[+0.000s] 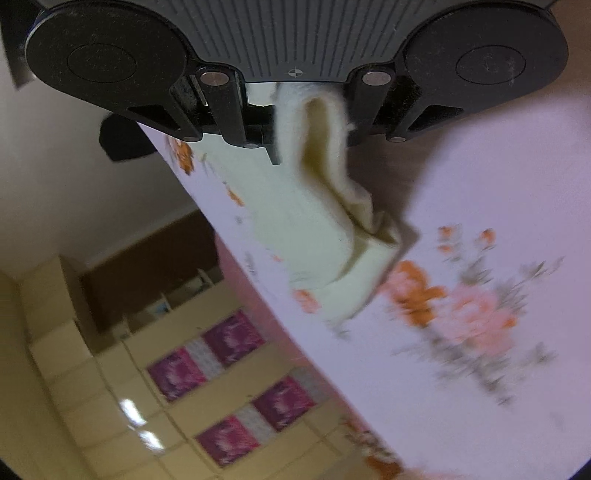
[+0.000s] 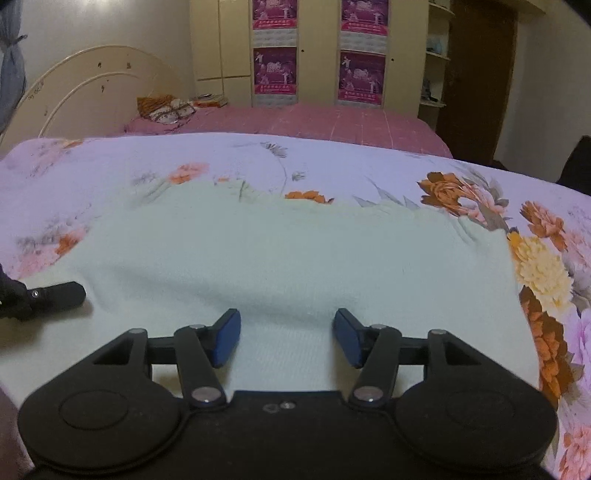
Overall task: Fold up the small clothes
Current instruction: 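Lift and fold the held side edge over the sweater with the left gripper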
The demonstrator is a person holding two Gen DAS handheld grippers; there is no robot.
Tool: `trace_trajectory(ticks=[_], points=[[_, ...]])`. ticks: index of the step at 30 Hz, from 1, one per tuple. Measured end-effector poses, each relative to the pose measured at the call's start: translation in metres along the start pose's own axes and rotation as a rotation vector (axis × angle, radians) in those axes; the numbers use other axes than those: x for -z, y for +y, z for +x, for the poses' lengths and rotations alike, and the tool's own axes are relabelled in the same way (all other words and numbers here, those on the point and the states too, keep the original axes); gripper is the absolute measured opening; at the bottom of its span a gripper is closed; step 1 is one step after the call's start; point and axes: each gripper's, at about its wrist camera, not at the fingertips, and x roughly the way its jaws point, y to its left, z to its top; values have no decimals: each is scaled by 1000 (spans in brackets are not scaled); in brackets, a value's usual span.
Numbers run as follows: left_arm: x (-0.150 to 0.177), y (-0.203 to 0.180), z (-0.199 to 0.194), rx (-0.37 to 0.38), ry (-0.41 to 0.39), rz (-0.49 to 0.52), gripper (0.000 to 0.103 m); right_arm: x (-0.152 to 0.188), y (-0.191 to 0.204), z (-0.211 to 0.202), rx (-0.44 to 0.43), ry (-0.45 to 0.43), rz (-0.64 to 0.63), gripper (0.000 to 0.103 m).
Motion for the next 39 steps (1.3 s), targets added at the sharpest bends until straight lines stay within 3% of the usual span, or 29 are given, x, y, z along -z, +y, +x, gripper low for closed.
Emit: trace_trajectory(ticks=[2, 4, 8, 12, 15, 17, 20, 23, 27, 29, 34, 36, 39], points=[[-1, -7, 0, 14, -3, 22, 13, 11, 16, 6, 49, -2, -138, 58], [-2, -17, -2, 32, -11, 78, 13, 12, 22, 4, 68, -11, -165, 58], [-2, -45, 1, 92, -2, 198, 13, 4, -3, -10, -15, -27, 15, 57], [11, -82, 15, 188, 48, 300, 13, 6, -32, -26, -14, -51, 109, 57], [36, -107, 39, 240, 151, 372, 13, 6, -63, -35, -5, -57, 184, 57], [53, -111, 56, 255, 245, 365, 13, 12, -87, -43, 17, -57, 232, 57], [80, -111, 68, 229, 352, 387, 13, 23, -118, -52, 23, -47, 307, 57], [80, -113, 56, 173, 351, 409, 13, 34, -141, -57, -48, -32, 389, 58], [50, -121, 24, 136, 261, 447, 14, 30, -139, -53, -124, -32, 415, 59], [24, -115, 16, 64, 198, 450, 14, 22, -132, -45, -182, -26, 414, 65], [-26, -83, 19, -109, 94, 380, 14, 0, -103, -16, -304, 40, 386, 67], [-37, -73, 26, -152, 71, 372, 14, -4, -95, -4, -325, 57, 380, 65], [-41, -67, 41, -178, 76, 364, 14, -8, -87, 3, -341, 53, 366, 49]])
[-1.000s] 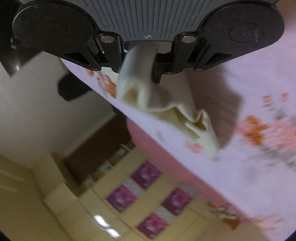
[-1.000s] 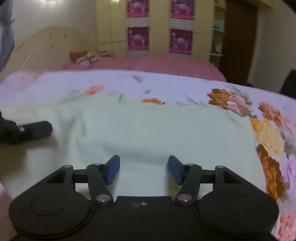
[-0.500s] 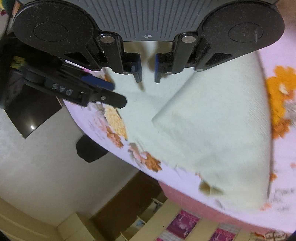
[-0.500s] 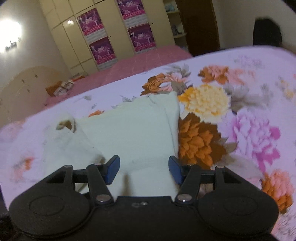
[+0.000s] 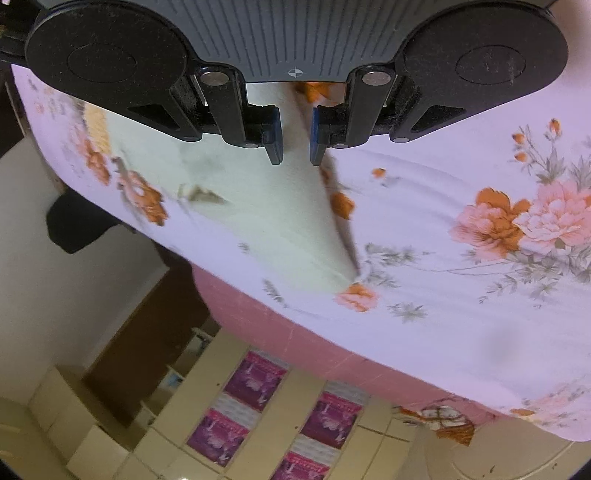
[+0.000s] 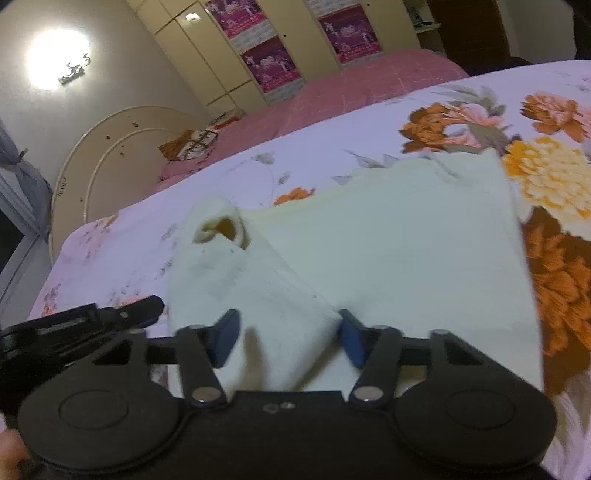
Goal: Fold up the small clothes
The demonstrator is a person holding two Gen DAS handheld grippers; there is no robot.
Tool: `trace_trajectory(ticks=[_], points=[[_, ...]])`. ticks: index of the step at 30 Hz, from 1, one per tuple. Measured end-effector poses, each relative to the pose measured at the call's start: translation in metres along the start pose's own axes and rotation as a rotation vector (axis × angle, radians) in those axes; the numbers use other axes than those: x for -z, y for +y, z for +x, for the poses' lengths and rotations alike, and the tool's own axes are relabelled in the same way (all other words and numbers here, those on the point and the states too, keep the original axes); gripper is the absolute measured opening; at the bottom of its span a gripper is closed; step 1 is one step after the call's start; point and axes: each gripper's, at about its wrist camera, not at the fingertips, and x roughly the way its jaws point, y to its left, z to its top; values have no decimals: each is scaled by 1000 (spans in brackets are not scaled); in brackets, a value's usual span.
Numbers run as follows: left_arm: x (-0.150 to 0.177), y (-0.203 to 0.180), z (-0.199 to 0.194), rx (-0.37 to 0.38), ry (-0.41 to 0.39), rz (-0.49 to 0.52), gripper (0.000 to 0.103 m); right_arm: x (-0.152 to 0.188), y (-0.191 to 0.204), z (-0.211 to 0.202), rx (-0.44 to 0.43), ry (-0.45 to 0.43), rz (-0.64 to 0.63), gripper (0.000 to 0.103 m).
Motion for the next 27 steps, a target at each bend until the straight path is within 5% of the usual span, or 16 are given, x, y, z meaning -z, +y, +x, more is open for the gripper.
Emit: trace_trajectory(ticks=[3, 7, 8, 13, 15, 16, 20, 27], points=[[-4, 1, 11, -12, -5, -11, 14, -5, 1, 7, -35, 11, -5, 43], [-9, 0, 26, -20, -6, -3, 14, -20, -6, 14, -151, 13, 17, 81], [-9, -3, 31, -22, -3, 3, 14, -24, -7, 19, -178, 31, 18, 81], [-11, -9, 44, -29, -5, 0, 14, -33, 1, 40, -193, 89, -37, 51], [-10, -10, 43, -37, -7, 13, 14, -33, 10, 44, -218, 113, -73, 34], [-10, -10, 42, -38, -8, 22, 14, -31, 17, 45, -203, 124, -106, 16], [-12, -14, 35, -25, -25, 28, 14, -27, 23, 23, -189, 45, -113, 12], [4, -69, 24, 127, -17, 166, 14, -17, 2, -71, -83, -134, -76, 11]])
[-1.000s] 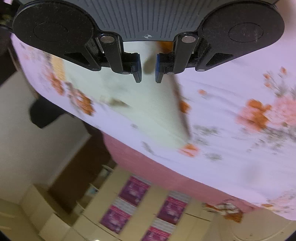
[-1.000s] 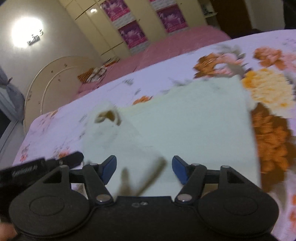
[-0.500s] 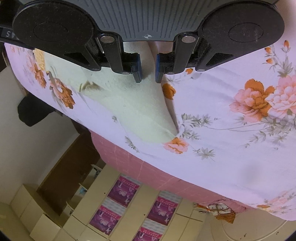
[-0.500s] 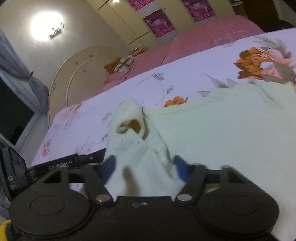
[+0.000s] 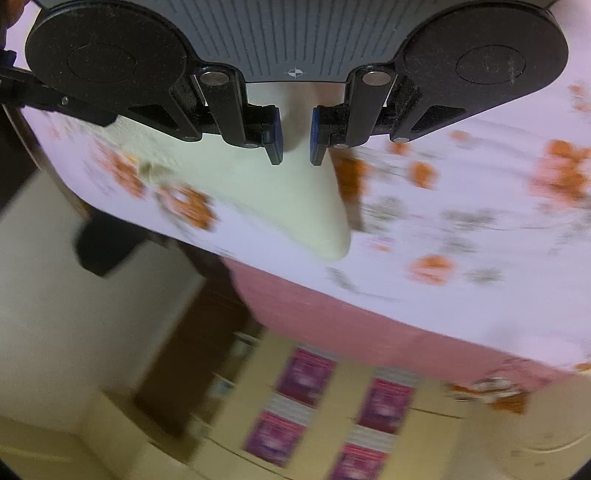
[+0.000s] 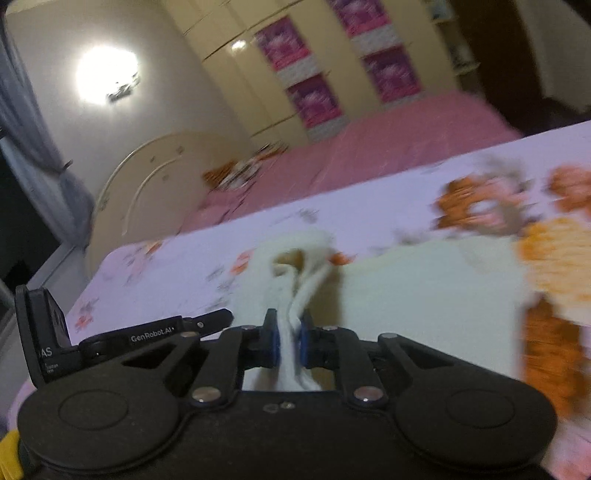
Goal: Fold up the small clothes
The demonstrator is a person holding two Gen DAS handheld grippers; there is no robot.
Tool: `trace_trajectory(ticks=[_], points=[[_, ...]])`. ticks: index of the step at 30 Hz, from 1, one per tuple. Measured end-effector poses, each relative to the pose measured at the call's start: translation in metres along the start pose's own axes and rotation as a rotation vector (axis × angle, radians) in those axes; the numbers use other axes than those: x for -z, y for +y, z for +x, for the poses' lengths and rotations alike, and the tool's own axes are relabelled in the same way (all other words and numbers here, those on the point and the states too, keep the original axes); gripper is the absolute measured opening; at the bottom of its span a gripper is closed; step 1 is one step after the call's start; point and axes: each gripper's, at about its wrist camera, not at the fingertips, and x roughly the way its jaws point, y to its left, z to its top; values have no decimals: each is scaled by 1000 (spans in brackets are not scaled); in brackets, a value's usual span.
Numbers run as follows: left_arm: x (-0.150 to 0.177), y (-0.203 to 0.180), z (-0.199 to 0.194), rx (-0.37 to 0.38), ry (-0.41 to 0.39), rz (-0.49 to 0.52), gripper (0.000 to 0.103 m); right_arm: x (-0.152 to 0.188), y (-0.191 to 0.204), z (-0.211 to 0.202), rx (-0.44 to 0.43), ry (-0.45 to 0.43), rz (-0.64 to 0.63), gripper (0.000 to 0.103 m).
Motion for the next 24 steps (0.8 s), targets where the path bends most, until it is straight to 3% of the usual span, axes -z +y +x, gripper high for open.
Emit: trace_trajectory(ticks=[3, 6, 9, 11, 12, 13, 14, 15, 19, 22, 24], points=[[13, -25, 6, 64, 54, 38, 14, 20, -16, -39, 108, -40, 33, 11], [30, -42, 11, 79, 94, 97, 14, 52, -31, -72, 224, -61, 60, 11], [40, -49, 13, 34, 102, 157, 19, 78, -55, -64, 236, 43, 177, 16], [40, -50, 12, 17, 113, 182, 28, 81, -66, -62, 209, 48, 246, 29], [40, -51, 12, 2, 121, 191, 41, 78, -69, -65, 196, 29, 264, 32], [39, -48, 10, -7, 129, 183, 52, 75, -71, -68, 186, 7, 276, 47], [39, -45, 12, -9, 137, 165, 55, 69, -74, -70, 172, -22, 290, 68], [39, -43, 11, -7, 138, 146, 55, 64, -75, -71, 163, -38, 295, 75], [37, -41, 13, -9, 124, 123, 55, 39, -92, -45, 145, -20, 325, 59], [32, -41, 22, 0, 122, 98, 55, 26, -98, -22, 159, -16, 309, 59], [29, -40, 30, 10, 125, 70, 55, 18, -103, -7, 188, 1, 297, 43]])
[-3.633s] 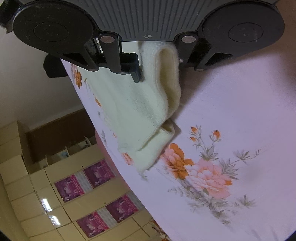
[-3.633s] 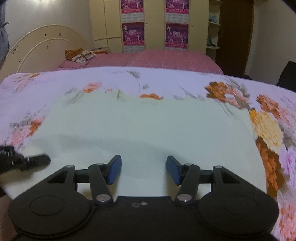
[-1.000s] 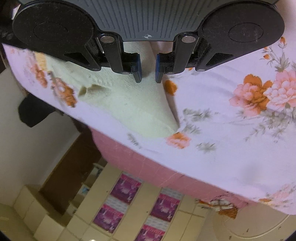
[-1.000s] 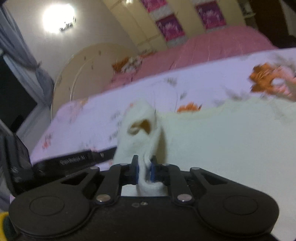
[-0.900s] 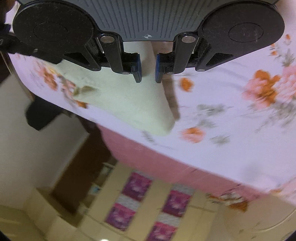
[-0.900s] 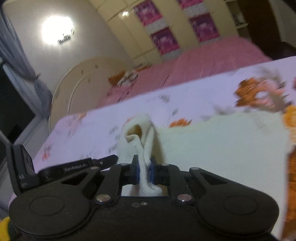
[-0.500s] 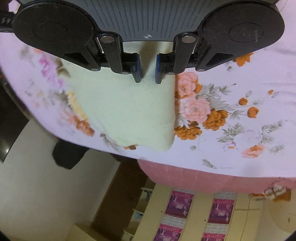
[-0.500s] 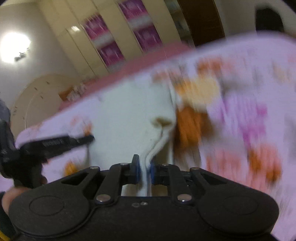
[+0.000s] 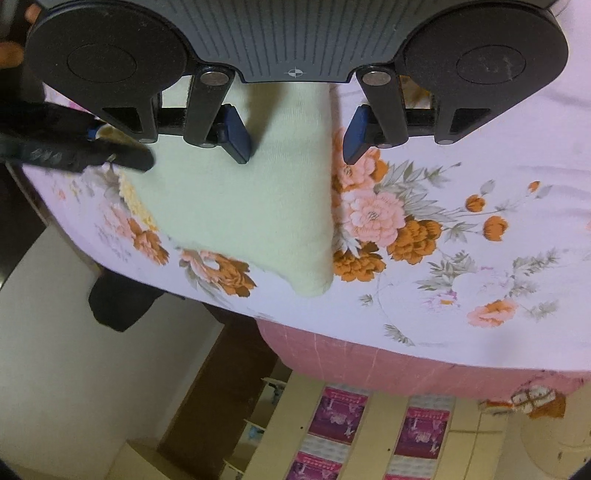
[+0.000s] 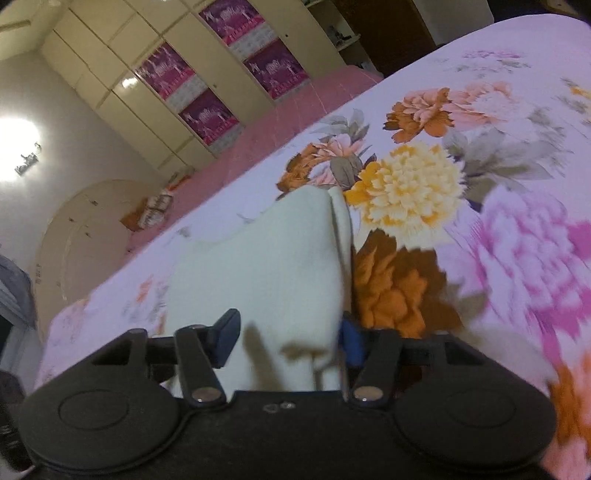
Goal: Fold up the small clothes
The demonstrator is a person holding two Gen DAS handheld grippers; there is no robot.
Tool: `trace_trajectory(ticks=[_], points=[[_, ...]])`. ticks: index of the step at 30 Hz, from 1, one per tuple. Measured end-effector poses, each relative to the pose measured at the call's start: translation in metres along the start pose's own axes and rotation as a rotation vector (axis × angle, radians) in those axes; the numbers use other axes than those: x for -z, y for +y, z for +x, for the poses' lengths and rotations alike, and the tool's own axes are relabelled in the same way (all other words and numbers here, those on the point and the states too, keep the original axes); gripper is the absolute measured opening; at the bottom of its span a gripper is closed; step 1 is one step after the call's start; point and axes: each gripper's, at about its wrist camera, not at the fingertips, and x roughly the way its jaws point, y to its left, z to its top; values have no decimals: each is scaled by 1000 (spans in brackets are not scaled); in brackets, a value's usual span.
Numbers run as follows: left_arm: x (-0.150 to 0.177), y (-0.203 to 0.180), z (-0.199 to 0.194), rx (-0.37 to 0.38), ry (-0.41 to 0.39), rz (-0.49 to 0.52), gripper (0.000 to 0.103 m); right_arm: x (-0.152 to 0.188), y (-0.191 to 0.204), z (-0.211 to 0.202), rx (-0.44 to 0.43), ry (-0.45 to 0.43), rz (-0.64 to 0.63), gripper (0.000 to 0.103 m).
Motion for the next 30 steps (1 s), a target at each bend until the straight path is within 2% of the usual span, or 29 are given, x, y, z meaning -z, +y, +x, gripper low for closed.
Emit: trace_trajectory(ticks=[1, 3, 6, 8, 10, 13, 18, 20, 24, 26, 28, 30], points=[[-3, 2, 3, 5, -1, -23, 55, -1, 1, 3, 9, 0, -10, 30], [-8, 4, 5, 7, -15, -58, 55, -4, 7, 5, 12, -17, -60, 25], [-13, 3, 11, -4, -33, -54, 55, -2, 22, -9, 33, -103, -166, 17], [-13, 4, 20, -10, -7, -56, 55, -2, 12, -6, 67, -94, -114, 17], [-13, 5, 25, -18, 3, -64, 63, 4, -4, 7, 95, -27, -66, 19], [-22, 7, 19, -6, -8, -87, 63, 1, -1, -1, 101, -38, -95, 31], [-45, -2, 27, -8, -37, -49, 63, -29, 19, -13, 98, -151, -150, 30], [-51, -8, 35, -14, -44, -27, 63, -39, 30, -1, 102, -150, -200, 29], [-54, -11, 65, -42, 10, -7, 63, -51, 46, 39, 122, -85, -274, 28], [-53, -8, 76, -43, 27, -26, 63, -52, 48, 56, 172, -59, -309, 26], [-52, -6, 84, -38, 35, -51, 64, -48, 43, 72, 256, -40, -361, 31], [-53, -7, 89, -49, 25, -48, 66, -46, 34, 75, 242, -56, -348, 33]])
